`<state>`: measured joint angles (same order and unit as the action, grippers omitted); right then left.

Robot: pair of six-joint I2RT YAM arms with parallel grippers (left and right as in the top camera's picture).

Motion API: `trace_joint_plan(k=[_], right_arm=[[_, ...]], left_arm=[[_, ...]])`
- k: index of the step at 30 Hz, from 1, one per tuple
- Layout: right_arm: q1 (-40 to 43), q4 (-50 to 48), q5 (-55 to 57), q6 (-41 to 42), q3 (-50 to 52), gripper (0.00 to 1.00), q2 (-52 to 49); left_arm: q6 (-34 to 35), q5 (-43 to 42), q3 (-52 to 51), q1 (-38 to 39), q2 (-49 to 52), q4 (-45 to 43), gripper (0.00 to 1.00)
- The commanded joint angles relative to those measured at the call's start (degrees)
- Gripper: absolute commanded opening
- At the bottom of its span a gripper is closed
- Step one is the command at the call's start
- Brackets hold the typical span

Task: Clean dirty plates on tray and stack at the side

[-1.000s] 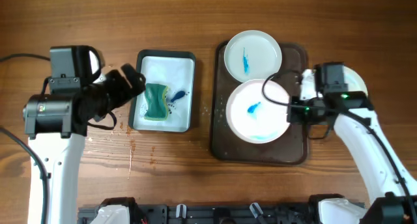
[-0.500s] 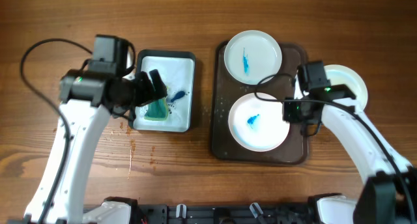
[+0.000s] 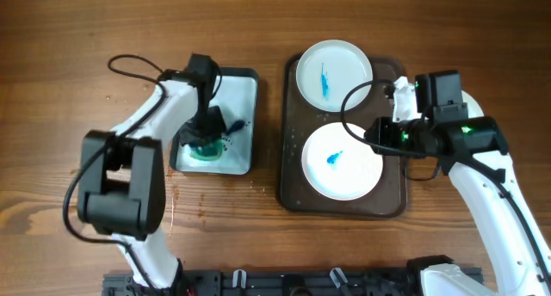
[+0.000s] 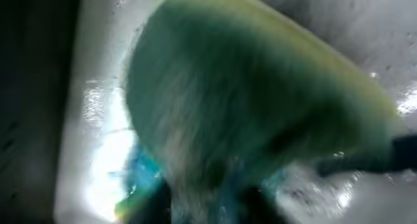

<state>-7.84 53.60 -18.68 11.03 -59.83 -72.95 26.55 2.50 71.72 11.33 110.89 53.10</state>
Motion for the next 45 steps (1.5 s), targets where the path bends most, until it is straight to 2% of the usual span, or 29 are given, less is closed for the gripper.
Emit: trace_joint_plan(k=[1, 3, 5, 6, 7, 9, 13, 18, 22, 24, 26, 27, 29, 31, 32, 34, 37, 41, 45], right_arm=[[0.0, 0.1, -1.9, -0.4, 0.9, 0.20, -0.2], [0.0, 0.0, -1.8, -0.3, 0.9, 0.18, -0.2], [0.0, 0.5, 4.0, 6.0, 0.9, 0.16, -0.2], [0.0, 1.3, 9.5, 11.5, 1.0, 0.19, -0.3], [0.0, 1.9, 13.6, 15.2, 1.2, 0.33, -0.5], [0.5, 3.3, 17.2, 19.4, 1.5, 0.34, -1.7], [3.5, 2.9, 11.0, 14.1, 1.5, 0.36, -7.0], [5.5, 2.5, -0.3, 0.3, 1.5, 0.47, -17.2], [5.5, 0.3, -0.1, -0.4, 1.5, 0.48, -26.4], [5.5, -1.8, 3.4, 2.7, 1.5, 0.47, -29.0], [5.5, -2.2, 6.3, 4.1, 1.5, 0.45, -29.4], [5.5, -2.2, 6.3, 3.6, 1.5, 0.40, -29.1], [5.5, -2.9, 7.6, 2.2, 1.5, 0.40, -28.4], [5.4, -4.2, 6.2, -3.1, 1.4, 0.38, -27.6], [5.4, -4.0, 4.1, -3.7, 1.4, 0.33, -26.4], [5.5, -3.1, 4.4, -1.3, 1.4, 0.32, -23.6], [6.6, 1.2, 14.5, 8.5, 1.4, 0.42, -17.2], [7.9, 1.7, 15.1, 8.5, 1.8, 0.47, -15.1], [7.9, -7.1, 12.6, 8.6, 9.3, 0.48, -17.5]], left_arm=[[0.9, -1.2, -0.3, 0.1, 2.4, -0.4, 0.04], [0.9, -3.7, 0.6, 0.0, 1.2, 0.3, 0.04], [0.9, -6.2, 2.1, -0.2, -1.0, 1.2, 0.04], [0.9, -6.8, 2.9, -0.3, -2.5, 2.0, 0.04], [0.9, -6.8, 3.7, -0.3, -4.0, 2.8, 0.04], [0.6, -6.7, 4.2, -0.3, -6.6, 3.3, 0.04], [0.7, -5.2, 4.1, -0.3, -7.2, 3.4, 0.04], [-1.0, -5.2, 4.8, -0.3, -8.0, 6.1, 0.04], [-2.4, -5.3, 8.6, 0.2, -14.0, 10.3, 0.04], [-2.4, -5.3, 9.5, 1.5, -17.5, 11.1, 0.04], [-2.4, -5.3, 9.5, 3.4, -20.4, 11.1, 0.04], [-2.3, -5.3, 9.5, 4.3, -21.4, 11.2, 0.04], [-2.3, -6.2, 9.5, 6.3, -22.5, 11.3, 0.04], [-2.1, -8.2, 9.5, 8.5, -22.4, 10.5, 0.04], [-2.1, -8.3, 9.5, 9.5, -22.2, 9.8, 0.04], [-0.8, -8.2, 9.5, 10.2, -22.2, 8.9, 0.04], [-0.2, -8.2, 9.5, 10.1, -22.2, 9.1, 0.04], [-0.2, -8.2, 9.5, 10.2, -22.2, 9.5, 0.04], [-0.2, -8.2, 9.5, 10.2, -22.2, 9.2, 0.04]])
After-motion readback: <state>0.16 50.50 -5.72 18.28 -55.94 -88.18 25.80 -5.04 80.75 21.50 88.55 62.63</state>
